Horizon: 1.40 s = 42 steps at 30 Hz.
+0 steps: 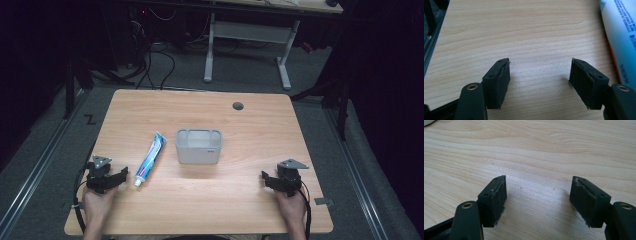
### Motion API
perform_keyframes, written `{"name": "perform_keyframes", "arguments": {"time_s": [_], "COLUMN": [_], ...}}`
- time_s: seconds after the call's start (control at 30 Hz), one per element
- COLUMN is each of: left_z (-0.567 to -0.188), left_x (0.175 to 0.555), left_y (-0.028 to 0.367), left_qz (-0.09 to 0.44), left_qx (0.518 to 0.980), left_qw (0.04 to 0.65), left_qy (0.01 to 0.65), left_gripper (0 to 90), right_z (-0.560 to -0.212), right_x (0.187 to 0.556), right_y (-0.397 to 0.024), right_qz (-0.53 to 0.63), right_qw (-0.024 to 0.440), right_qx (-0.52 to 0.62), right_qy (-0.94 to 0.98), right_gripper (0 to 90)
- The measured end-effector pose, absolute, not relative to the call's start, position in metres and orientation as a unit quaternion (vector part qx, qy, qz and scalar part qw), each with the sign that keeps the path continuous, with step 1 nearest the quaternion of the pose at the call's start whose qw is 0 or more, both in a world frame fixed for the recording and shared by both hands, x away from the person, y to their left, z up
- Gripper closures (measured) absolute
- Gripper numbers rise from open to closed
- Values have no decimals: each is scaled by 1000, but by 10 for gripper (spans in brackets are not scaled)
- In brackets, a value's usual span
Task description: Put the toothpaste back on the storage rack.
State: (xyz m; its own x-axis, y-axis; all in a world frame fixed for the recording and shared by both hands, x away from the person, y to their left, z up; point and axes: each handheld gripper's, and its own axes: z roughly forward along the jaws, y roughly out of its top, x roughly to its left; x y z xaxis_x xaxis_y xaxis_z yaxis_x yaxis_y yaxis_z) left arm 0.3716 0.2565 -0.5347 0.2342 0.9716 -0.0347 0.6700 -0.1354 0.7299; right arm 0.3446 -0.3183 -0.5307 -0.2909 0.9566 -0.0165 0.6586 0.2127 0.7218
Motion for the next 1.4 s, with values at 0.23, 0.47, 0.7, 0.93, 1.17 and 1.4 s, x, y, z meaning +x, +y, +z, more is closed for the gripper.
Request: {"name": "perform_keyframes", "arguments": {"time_s": [0.23, 0.47, 0.7, 0.93, 1.17, 1.4], "left_z": [-528, -518, -510, -500, -491, -482], "left_x": [366, 361, 354, 347, 343, 344], "left_y": [257, 255, 253, 246, 237, 225], "left_qz": [222, 215, 211, 214, 211, 203], "left_qx": [714, 720, 720, 732, 741, 757], "left_qw": [340, 349, 365, 370, 374, 372], "left_qy": [571, 560, 551, 531, 516, 496], "left_gripper": [388, 390, 386, 398, 385, 382], "right_z": [-531, -531, -531, -531, -531, -531], "right_x": [344, 344, 344, 344, 344, 344], "right_y": [-318, -318, -318, -318, -318, -318], "right_qz": [310, 310, 310, 310, 310, 311], "right_qw": [240, 239, 239, 239, 239, 239], "right_qx": [545, 546, 545, 545, 545, 545], "right_qy": [741, 741, 742, 742, 741, 741], "right_gripper": [298, 298, 298, 298, 298, 298]}}
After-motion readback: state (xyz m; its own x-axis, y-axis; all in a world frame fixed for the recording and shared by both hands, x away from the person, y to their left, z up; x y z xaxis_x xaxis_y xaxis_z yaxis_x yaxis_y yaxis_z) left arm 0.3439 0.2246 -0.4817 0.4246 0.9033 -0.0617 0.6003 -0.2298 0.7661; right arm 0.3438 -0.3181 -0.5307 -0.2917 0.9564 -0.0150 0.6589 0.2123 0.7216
